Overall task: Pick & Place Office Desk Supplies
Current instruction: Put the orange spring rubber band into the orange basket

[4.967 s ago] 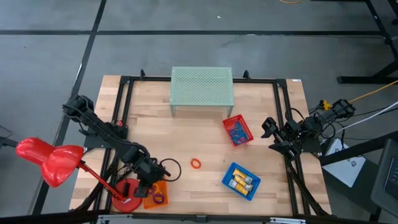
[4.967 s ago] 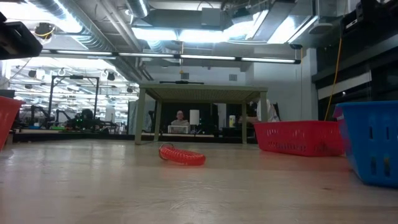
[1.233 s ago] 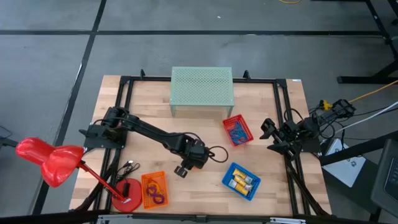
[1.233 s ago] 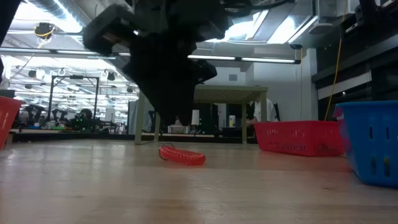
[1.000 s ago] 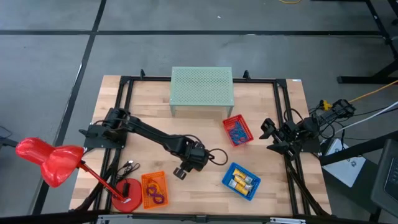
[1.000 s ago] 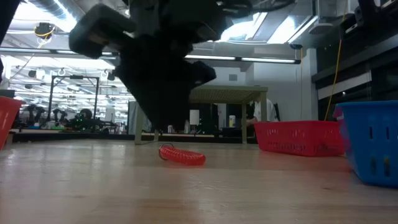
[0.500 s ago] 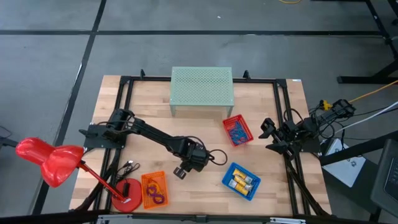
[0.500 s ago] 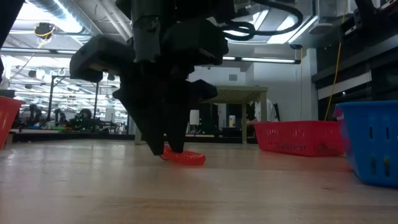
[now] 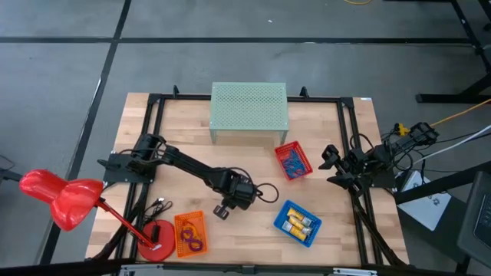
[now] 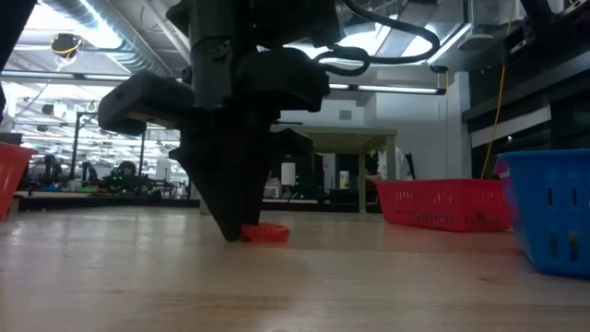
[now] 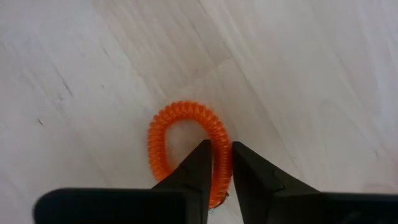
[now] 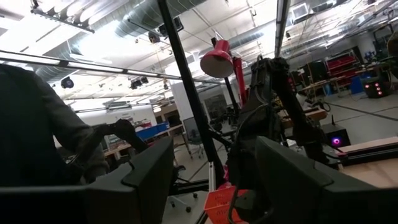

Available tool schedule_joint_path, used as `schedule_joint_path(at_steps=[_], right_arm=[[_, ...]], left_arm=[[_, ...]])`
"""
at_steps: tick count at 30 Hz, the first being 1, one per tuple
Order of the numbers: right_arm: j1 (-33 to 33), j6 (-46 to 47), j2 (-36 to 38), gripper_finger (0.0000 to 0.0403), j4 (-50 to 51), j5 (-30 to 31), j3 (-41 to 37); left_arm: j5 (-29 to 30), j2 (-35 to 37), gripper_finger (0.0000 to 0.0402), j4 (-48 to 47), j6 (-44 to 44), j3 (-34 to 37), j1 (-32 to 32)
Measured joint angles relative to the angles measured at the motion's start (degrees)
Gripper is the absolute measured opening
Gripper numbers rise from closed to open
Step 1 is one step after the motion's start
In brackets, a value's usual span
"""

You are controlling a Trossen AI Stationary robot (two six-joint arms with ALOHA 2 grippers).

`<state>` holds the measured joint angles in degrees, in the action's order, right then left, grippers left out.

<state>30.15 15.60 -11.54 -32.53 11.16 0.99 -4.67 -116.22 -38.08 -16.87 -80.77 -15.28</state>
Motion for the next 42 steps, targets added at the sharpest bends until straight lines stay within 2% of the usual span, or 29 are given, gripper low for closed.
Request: schedule_joint_path(at_steps=[5, 10, 16, 20, 25, 30, 33, 36, 42], right_arm=[[0.01, -0.17, 0.0, 0.0229, 0.0, 0.01, 0.0], [0.02, -0.16, 0.01, 0.0229, 0.0, 0.0, 0.0], [0.02, 0.49, -0.01, 0.0229, -0.02, -0.01, 0.0], [0.0, 1.12, 0.0, 0.0229, 0.0, -0.04, 0.0], [0.02, 1.81, 0.01, 0.0229, 0.0, -0.23, 0.0], [0.0, 1.54, 0.01, 0.0229, 0.17, -0.22, 0.0], [0.0, 1.54, 0.01, 0.0229, -0.01, -0.22, 0.0], [0.0, 1.35, 0.01, 0.0229, 0.0, -0.2, 0.0], [0.01, 0.37, 0.0, 0.0229, 0.01, -0.03, 0.0]], left_arm=[[-1.46, 0.0, 0.0026, 0.22, 3.71, 0.02, 1.28], [-8.07, 0.07, 0.0021, -0.59, 7.73, -1.84, 3.94], [-15.85, 0.09, 0.0021, -5.3, 8.75, -8.79, 7.46], [-20.49, 2.45, 0.0021, -6.48, 8.39, -11.85, 8.64], [-24.5, 7.86, 0.002, -9.07, 10.56, -11.13, 9.4], [-23.61, 17.24, 0.002, -0.93, 16.68, -4.88, 9.46], [-21.59, 23.92, 0.002, 9.89, 23.39, 3.04, 10.62], [-16.93, 31.28, 0.002, 17.84, 29.36, 12.29, 11.76], [-10.88, 44.27, 0.002, 20.32, 36.42, 26.78, 10.74]])
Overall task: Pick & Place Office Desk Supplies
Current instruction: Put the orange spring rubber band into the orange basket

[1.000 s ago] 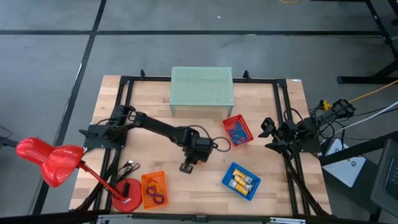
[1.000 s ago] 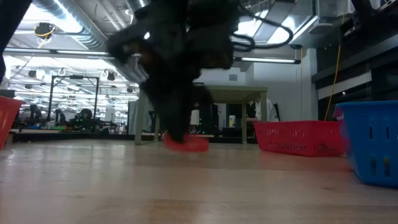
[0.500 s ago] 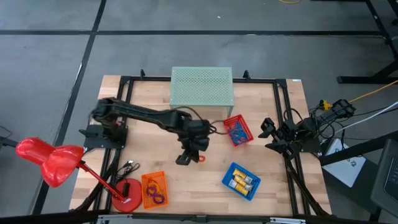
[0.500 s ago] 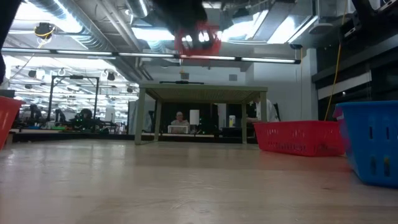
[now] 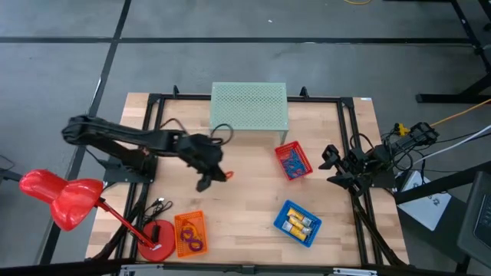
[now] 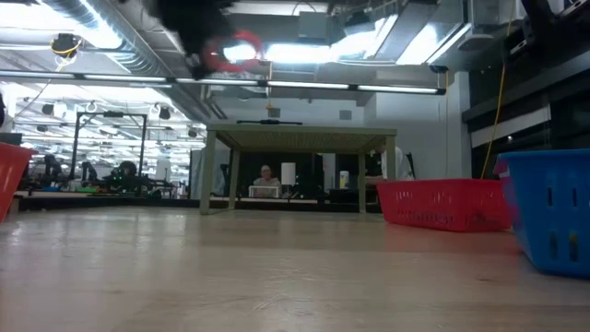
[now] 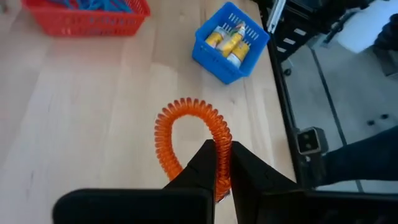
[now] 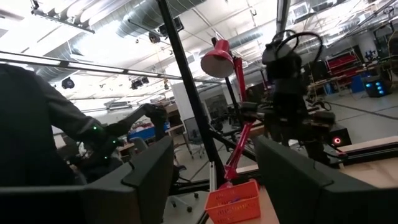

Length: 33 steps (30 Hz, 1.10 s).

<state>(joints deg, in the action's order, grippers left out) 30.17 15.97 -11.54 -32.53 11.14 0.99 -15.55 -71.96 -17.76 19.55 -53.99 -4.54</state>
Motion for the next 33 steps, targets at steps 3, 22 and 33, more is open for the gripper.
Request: schedule_joint_path(at_steps=[3, 22, 33], right_arm=[[0.01, -0.34, 0.0, 0.0229, -0.01, 1.14, 0.0], [-0.01, -0.12, 0.01, 0.0229, -0.04, 3.5, 0.0], [-0.01, -0.14, -0.01, 0.0229, -0.02, 3.5, 0.0]], left_arm=[[0.8, 5.01, 0.002, 0.0, 3.64, 3.98, -2.3], [5.19, 8.2, 0.002, -0.57, 25.48, 11.58, -31.58], [7.18, -0.51, 0.002, 6.03, 28.65, 11.54, -37.13]])
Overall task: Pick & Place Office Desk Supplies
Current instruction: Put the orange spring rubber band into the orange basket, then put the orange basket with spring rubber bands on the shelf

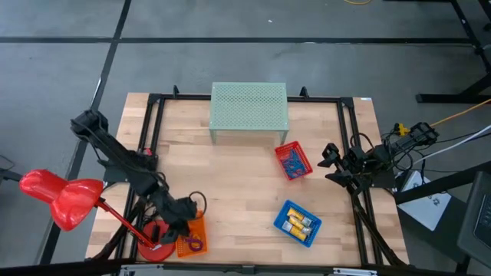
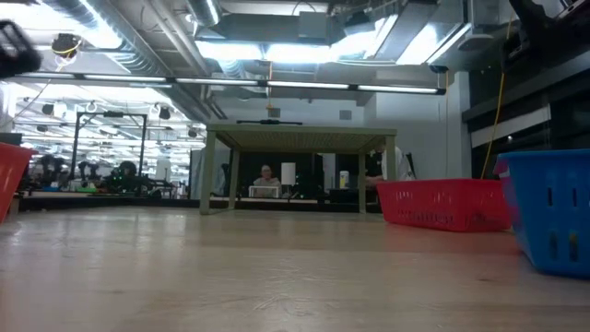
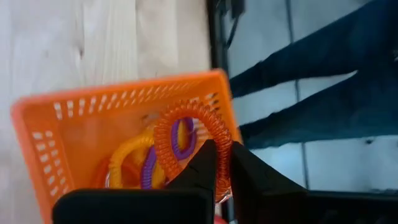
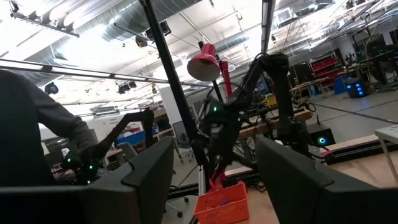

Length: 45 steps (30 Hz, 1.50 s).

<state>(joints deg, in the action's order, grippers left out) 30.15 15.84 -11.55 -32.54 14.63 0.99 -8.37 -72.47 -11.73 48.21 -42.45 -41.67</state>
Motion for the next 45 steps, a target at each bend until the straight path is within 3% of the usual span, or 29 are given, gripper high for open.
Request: schedule_joint_path(at_steps=[6, 18, 24, 29, 32, 35, 39, 43, 45], right_arm=[[0.02, 0.33, 0.02, 0.0229, 0.01, -0.02, 0.0], [0.01, 2.68, 0.01, 0.0229, -0.12, -0.04, 0.0], [0.02, 0.08, 0.0, 0.0229, -8.72, -4.19, 0.0], [0.0, -4.31, 0.02, 0.0229, -15.63, -5.92, 0.0], [0.0, -4.1, 0.0, 0.0229, -16.29, -0.33, 0.0], [0.0, -3.98, 0.0, 0.0229, -20.63, 10.18, 0.0], [-0.02, 4.98, 0.0, 0.0229, -28.82, 23.72, 0.0], [-0.04, 17.29, 0.0, 0.0229, -30.96, 30.88, 0.0], [-0.06, 18.26, 0.02, 0.0229, -30.27, 34.98, 0.0]], left_arm=[[-0.73, -5.79, 0.0051, 1.9, 2.0, 0.02, -1.44], [-0.19, -5.92, 0.0155, 4.3, 7.78, 0.0, -1.31], [0.11, -1.59, 0.0173, 4.08, 7.08, -0.02, -0.05], [4.64, 4.71, 0.0171, 2.51, 6.18, -0.07, 2.97], [8.95, 8.75, 0.0169, 0.98, 4.03, -0.07, 5.18], [13.17, 12.53, 0.0169, -0.74, 2.43, -0.07, 7.68], [21.13, 17.02, 0.0167, -3.37, 1.06, -0.07, 10.65], [31.17, 19.85, 0.0163, -3.41, -1.04, -0.07, 12.43], [33.17, 20.29, 0.016, -3.59, -2.36, -0.07, 13.1]])
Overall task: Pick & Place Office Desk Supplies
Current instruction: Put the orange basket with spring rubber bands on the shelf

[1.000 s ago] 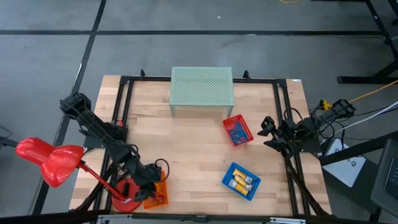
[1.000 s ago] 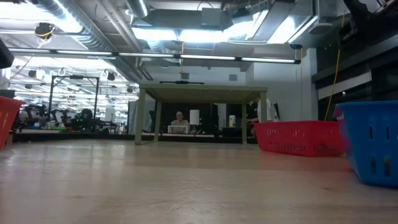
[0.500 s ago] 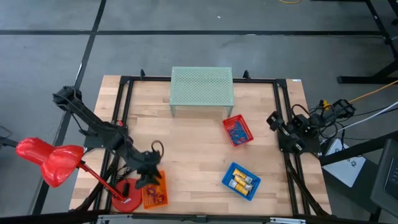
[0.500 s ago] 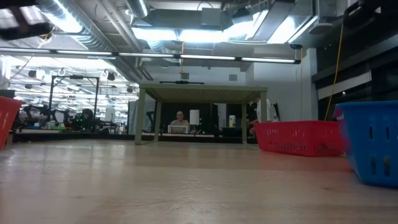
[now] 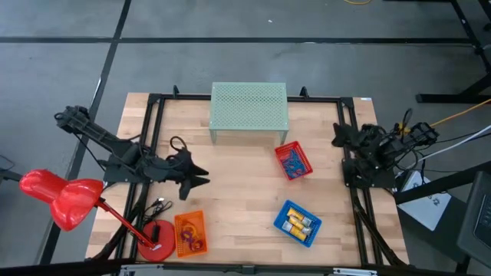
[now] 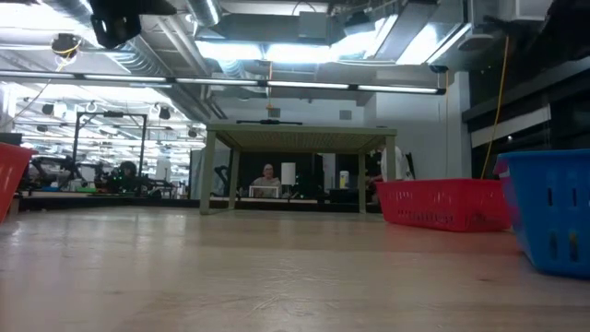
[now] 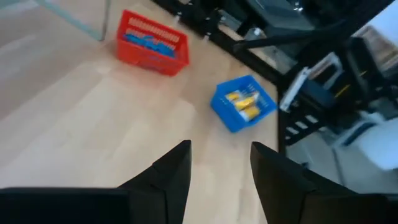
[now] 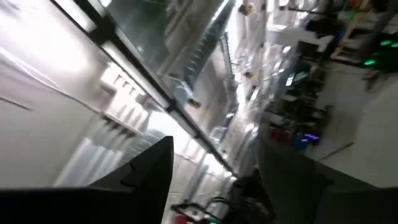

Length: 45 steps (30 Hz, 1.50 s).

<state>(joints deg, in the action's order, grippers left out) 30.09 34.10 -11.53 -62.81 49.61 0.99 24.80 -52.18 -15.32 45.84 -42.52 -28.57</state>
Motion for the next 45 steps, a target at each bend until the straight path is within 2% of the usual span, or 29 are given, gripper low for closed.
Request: schedule_joint_path(at_steps=[5, 9, 15, 19, 24, 32, 36, 39, 45], right_arm=[[-0.03, 0.08, 0.0, 0.0229, 7.87, 2.81, 0.0], [-0.37, 2.18, -0.03, 0.0229, 13.48, 11.8, -0.02], [-0.9, 5.5, -0.73, 0.0229, 16.53, 19.95, -0.02], [-0.9, 14.35, -2.35, 0.0229, 20.76, 25.74, -0.02], [-0.9, 19.31, -4.73, 0.0229, 21.23, 24.11, -0.02], [-0.92, 32.09, -8.89, 0.0229, 21.32, 25.19, -0.02], [-1.07, 34.15, -10.29, 0.0229, 19.96, 18.89, 0.09], [-1.44, 26.97, -11.79, 0.0229, 19.26, 14.54, 3.07], [-3.79, 4.8, -19.15, 0.0229, 18.92, 11.98, 16.44]], left_arm=[[0.35, -1.0, 0.0153, -3.76, -0.67, 0.0, 1.36], [1.26, -2.3, 0.0148, -3.11, -0.66, 0.0, 2.38], [2.53, -4.59, 0.0148, -2.93, -0.2, 0.0, 4.31], [1.95, -5.83, 0.0148, -2.92, -0.15, 0.0, 5.55], [-3.12, -5.97, 0.0148, -3.09, -0.04, 0.0, 8.05], [-9.71, -5.95, 0.0148, -3.71, -8.3, 0.0, 12.99], [-13.05, -5.95, 0.0148, -2.74, -10.08, 0.0, 15.66], [-16.25, -5.95, 0.0148, -2.06, -12.76, 0.0, 17.5], [-19.6, -5.95, 0.0148, 0.59, -17.62, 0.0, 20.58]])
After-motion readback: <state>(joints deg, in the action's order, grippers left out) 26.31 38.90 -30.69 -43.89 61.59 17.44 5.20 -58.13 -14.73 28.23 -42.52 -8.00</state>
